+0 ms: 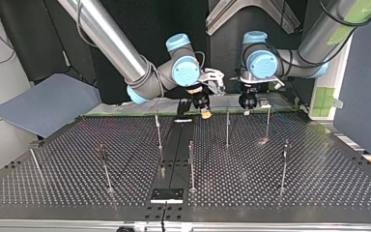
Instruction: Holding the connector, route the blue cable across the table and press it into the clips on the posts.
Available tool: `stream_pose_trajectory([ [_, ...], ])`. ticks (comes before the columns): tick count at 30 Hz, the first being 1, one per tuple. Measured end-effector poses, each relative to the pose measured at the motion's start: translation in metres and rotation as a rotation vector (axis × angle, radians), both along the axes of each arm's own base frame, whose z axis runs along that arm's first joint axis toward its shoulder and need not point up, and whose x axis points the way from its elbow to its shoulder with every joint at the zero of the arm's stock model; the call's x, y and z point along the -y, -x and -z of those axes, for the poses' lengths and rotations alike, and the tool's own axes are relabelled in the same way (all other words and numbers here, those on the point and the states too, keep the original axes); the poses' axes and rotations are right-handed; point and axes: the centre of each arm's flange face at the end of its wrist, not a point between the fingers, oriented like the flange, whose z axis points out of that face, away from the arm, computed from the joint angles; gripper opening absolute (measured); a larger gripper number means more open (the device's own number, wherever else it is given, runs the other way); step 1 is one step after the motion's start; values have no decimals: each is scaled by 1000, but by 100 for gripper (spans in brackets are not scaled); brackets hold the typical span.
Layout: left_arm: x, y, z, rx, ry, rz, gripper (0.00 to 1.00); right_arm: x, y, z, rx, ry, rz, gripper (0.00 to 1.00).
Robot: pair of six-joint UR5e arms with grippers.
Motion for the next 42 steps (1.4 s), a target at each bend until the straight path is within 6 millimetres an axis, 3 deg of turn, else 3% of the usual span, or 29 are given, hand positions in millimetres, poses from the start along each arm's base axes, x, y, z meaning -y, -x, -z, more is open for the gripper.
stream_pose_trajectory([
  [6,1,-1,19,-28,-4,-3,0,2,1,4,1,-9,2,0],
  [13,1,-6,20,4,12,9,0,6,2,20,-15,-23,7,0],
  [19,0,-14,20,34,36,19,0,14,7,23,-16,-25,19,0],
  [28,-3,-44,33,45,45,13,0,29,15,23,-9,-31,44,0],
  [37,-11,-72,26,77,59,7,0,46,22,20,10,-30,45,0],
  [42,-11,-86,34,57,61,16,0,57,26,15,21,-24,54,0],
])
